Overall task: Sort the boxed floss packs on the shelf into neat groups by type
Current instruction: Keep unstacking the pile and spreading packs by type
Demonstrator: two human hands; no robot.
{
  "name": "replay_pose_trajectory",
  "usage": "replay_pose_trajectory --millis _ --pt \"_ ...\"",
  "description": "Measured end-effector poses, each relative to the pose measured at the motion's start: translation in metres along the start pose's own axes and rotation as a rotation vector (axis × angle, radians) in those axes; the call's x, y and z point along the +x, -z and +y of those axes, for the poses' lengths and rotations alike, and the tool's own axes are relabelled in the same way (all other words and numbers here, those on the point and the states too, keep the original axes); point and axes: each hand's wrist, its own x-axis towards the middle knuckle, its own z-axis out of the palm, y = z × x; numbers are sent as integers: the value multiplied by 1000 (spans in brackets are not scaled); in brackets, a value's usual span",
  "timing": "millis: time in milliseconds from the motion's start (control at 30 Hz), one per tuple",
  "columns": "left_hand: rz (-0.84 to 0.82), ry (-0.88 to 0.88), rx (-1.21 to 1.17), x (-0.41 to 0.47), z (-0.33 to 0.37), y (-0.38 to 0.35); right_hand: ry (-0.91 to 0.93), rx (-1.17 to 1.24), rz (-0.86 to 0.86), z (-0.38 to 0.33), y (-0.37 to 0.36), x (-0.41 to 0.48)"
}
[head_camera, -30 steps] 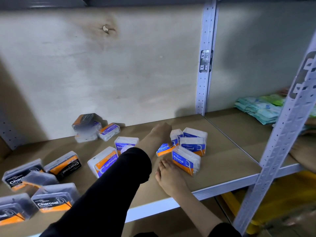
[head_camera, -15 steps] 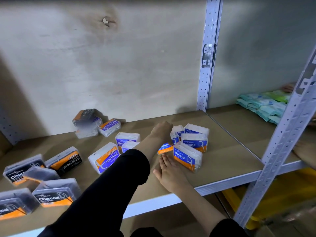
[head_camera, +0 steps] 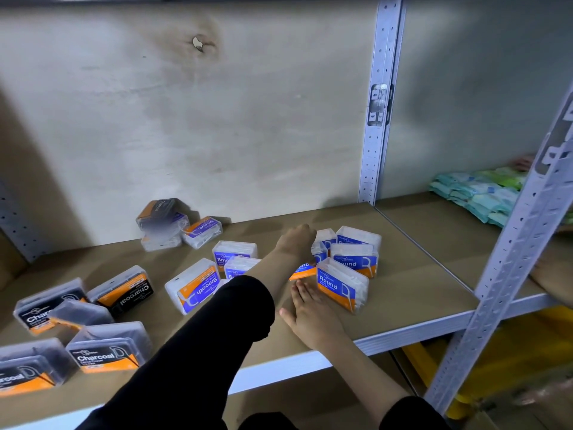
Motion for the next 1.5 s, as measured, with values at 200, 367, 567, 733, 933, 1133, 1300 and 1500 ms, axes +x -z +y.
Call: replay_pose_trajectory --millis 200,367,567,733,933,1133,1300,1500 --pt "-38 13 1 -6 -8 10 3 11 -15 0 5 -1" --pt "-42 62 -18 -19 -25 22 1 -17 -28 -4 13 -4" --pt "-18 133 -21 -43 -55 32 -12 -12 -31 -12 25 -6" --pt "1 152 -22 -64 -72 35 -47 -26 -36 -17 31 -12" --pt "10 177 -8 -86 -86 42 -99 -21 -15 -22 37 -20" --pt "61 207 8 -116 -101 54 -123 99 52 -35 50 -23" --pt "93 276 44 -142 -118 58 -45 117 107 -56 79 -23" --pt "85 413 0 -158 -149 66 -2 93 148 -82 97 -1"
